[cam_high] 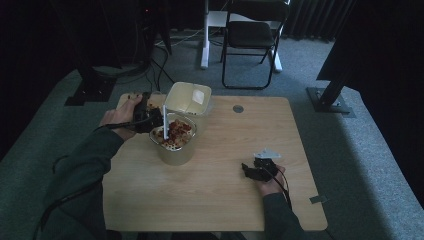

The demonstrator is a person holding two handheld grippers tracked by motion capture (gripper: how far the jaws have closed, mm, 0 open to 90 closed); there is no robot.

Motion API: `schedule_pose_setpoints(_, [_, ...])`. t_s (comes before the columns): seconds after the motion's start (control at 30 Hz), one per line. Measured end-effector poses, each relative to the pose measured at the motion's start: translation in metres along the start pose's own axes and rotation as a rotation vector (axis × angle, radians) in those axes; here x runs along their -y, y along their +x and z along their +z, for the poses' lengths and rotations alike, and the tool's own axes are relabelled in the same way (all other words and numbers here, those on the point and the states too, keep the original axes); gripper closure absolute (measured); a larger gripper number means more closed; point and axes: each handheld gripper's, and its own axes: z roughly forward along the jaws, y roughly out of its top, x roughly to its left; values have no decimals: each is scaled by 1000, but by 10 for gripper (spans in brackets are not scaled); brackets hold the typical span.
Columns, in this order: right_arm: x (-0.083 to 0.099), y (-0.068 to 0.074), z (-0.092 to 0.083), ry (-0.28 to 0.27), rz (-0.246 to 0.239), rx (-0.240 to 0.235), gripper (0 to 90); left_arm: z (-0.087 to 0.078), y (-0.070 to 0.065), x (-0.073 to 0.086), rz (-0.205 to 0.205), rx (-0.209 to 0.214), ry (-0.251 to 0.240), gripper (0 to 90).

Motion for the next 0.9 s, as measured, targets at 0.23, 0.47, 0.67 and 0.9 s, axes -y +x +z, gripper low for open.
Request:
schedule_pose_setpoints(0.23, [0, 0, 0, 1, 0, 0, 341, -4, -2, -4, 87, -33, 10, 331])
schedule_pose_setpoints(0.47, [0, 0, 0, 1, -1, -1, 341, -4, -2, -6, 136, -37, 21, 338])
schedule_pose_setpoints(0.67, [0, 0, 0, 1, -1, -1, 341, -5, -2, -7, 153, -37, 19, 347])
schedule_pose_setpoints(0.9, [0, 0, 0, 1, -1, 0, 341, -4, -3, -8, 148, -20, 15, 350])
